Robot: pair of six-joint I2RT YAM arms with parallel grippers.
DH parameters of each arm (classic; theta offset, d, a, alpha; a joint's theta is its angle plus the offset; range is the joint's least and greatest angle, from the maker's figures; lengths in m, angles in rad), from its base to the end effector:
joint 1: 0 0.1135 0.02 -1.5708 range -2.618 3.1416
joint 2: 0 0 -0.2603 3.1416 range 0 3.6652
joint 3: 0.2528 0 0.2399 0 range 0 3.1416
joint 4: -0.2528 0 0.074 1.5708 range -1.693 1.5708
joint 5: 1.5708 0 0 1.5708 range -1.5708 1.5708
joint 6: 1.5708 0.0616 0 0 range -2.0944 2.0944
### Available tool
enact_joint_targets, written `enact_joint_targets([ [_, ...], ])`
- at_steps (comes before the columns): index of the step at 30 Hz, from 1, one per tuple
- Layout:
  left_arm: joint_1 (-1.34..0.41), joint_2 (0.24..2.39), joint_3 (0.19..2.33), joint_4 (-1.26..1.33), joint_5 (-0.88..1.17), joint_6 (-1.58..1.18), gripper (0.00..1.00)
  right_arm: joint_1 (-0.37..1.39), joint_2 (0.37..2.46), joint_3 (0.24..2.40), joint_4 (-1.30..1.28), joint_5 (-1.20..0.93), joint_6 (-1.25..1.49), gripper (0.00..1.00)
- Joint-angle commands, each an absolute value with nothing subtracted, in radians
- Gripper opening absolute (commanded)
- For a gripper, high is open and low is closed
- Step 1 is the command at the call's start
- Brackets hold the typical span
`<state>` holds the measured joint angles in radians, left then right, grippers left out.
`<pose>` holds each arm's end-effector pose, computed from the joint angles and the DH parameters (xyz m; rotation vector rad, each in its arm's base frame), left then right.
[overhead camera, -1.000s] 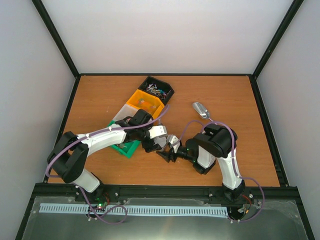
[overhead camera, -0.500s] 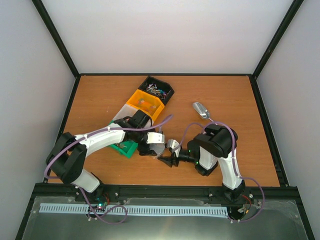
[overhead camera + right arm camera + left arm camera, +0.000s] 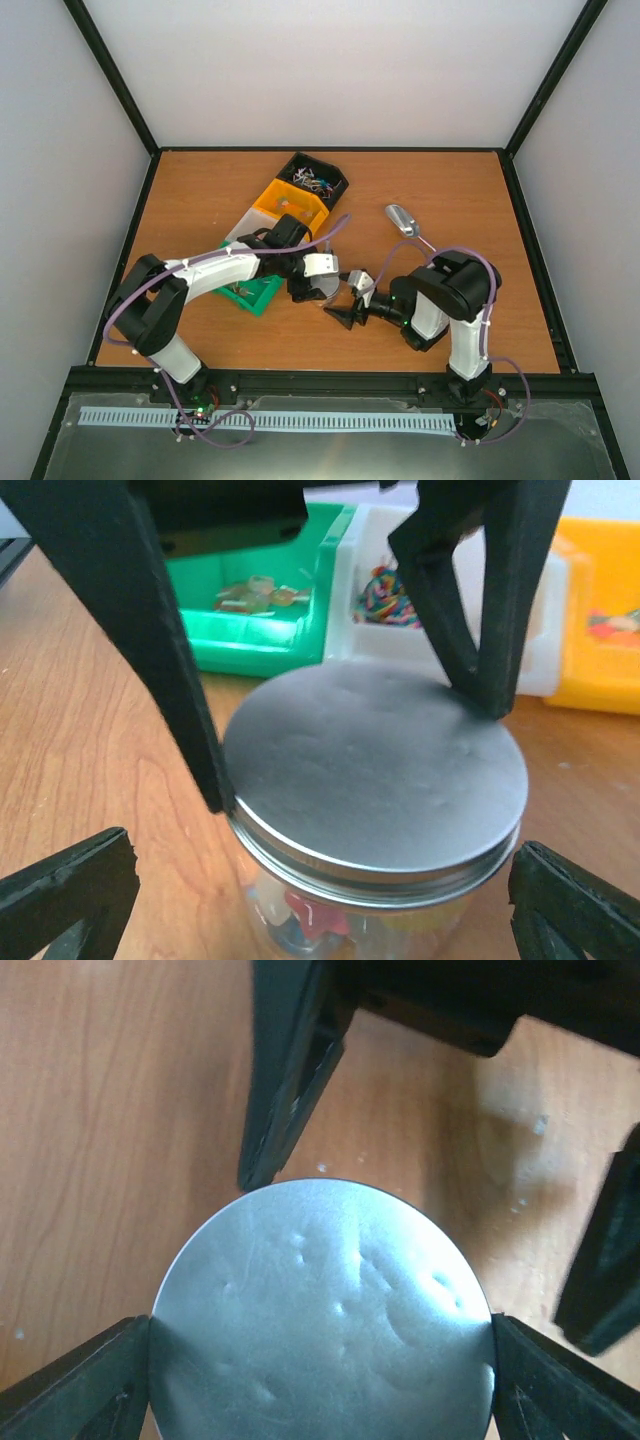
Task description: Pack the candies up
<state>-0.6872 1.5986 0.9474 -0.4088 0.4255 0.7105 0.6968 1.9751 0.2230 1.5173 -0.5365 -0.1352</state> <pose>0.2250 -0.2176 0.1671 1.7684 1.8786 -0.5486 0.1815 0.1929 0.0840 -1.0952 1.5035 0.8776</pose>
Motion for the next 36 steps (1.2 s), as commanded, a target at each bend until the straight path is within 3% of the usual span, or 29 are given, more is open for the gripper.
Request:
enact_joint_targets([
  [1, -0.672, 1.653, 1.012, -0.351, 0.377, 0.635, 0.6, 0.656, 1.872, 0.18, 1.61, -0.53, -0.158, 1.0],
  [7, -0.648, 1.699, 1.069, -0.38, 0.4, 0.626, 0.67, 0.598, 1.734, 0.138, 1.509, -0.574, -0.162, 1.0],
  [15, -0.646, 1.689, 1.134, -0.474, 0.493, 0.606, 0.99, 0.522, 1.562, 0.143, 1.374, -0.61, -0.121, 1.0],
  [27, -0.622, 1.65, 1.352, -0.663, 0.425, 0.476, 1.0, 0.315, 1.452, 0.292, 1.248, -0.784, 0.122, 1.0],
  [30, -0.574, 1.656, 1.43, -0.716, 0.45, 0.443, 1.0, 0.258, 1.438, 0.43, 1.054, -0.866, 0.192, 1.0],
  [34, -0.499, 1.656, 1.519, -0.771, 0.483, 0.41, 1.0, 0.247, 1.447, 0.751, 0.423, -0.866, 0.056, 1.0],
  [36, -0.457, 1.642, 1.53, -0.769, 0.511, 0.385, 1.0, 0.246, 1.454, 0.864, 0.23, -0.857, -0.011, 1.0],
])
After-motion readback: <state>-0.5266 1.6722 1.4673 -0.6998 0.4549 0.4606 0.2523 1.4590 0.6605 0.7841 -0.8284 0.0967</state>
